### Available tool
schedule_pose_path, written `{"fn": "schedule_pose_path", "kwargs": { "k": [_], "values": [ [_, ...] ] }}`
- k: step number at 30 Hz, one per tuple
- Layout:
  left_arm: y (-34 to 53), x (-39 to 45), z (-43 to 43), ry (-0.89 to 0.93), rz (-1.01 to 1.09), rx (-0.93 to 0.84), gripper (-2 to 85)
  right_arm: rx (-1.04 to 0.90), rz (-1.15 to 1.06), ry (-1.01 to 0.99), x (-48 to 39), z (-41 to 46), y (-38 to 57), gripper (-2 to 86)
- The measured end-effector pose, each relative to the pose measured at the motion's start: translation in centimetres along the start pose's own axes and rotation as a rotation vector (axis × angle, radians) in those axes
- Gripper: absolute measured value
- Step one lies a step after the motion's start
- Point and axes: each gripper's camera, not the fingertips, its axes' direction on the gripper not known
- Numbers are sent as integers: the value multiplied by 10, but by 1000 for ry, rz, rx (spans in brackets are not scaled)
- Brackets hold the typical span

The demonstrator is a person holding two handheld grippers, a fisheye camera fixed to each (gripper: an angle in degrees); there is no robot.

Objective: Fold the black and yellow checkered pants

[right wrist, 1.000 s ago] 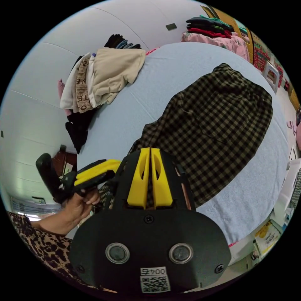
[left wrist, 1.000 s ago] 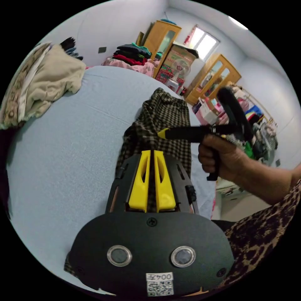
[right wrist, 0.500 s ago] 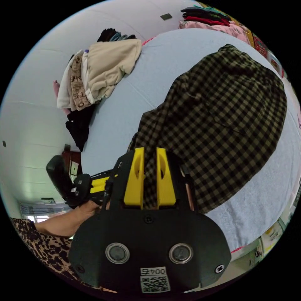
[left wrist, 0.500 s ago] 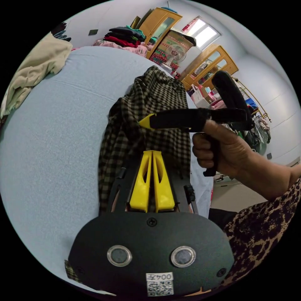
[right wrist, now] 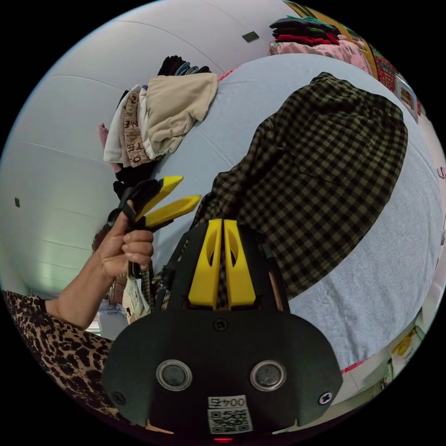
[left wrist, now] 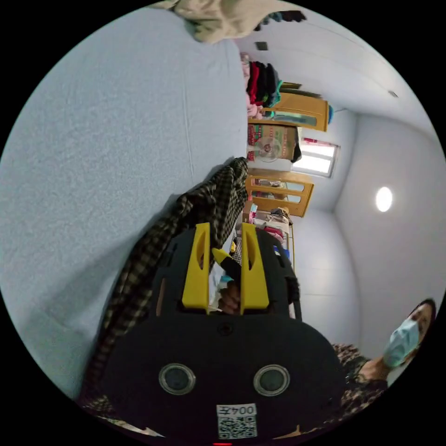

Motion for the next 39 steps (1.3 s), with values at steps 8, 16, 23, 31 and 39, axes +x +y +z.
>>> {"fn": "schedule_pose_path", "kwargs": {
  "k": [8, 16, 23, 31, 39],
  "values": [
    [-78, 16, -18, -7, -125, -48, 133, 18, -64, 25, -24, 8, 34, -5],
    [-122, 32, -35, -55, -137, -30, 112, 55, -280, 161, -53, 9, 96, 35],
    [-143, 48, -48, -73, -112, -48, 95, 53, -355, 336, -26, 19, 170, 88],
    [-153, 55, -57, -102, -108, -43, 58, 22, -558, 497, -51, 62, 220, 111],
    [-167, 109, -91, -359, 141, -7, 24, 43, -547, 466, -56, 65, 242, 112]
  ]
}}
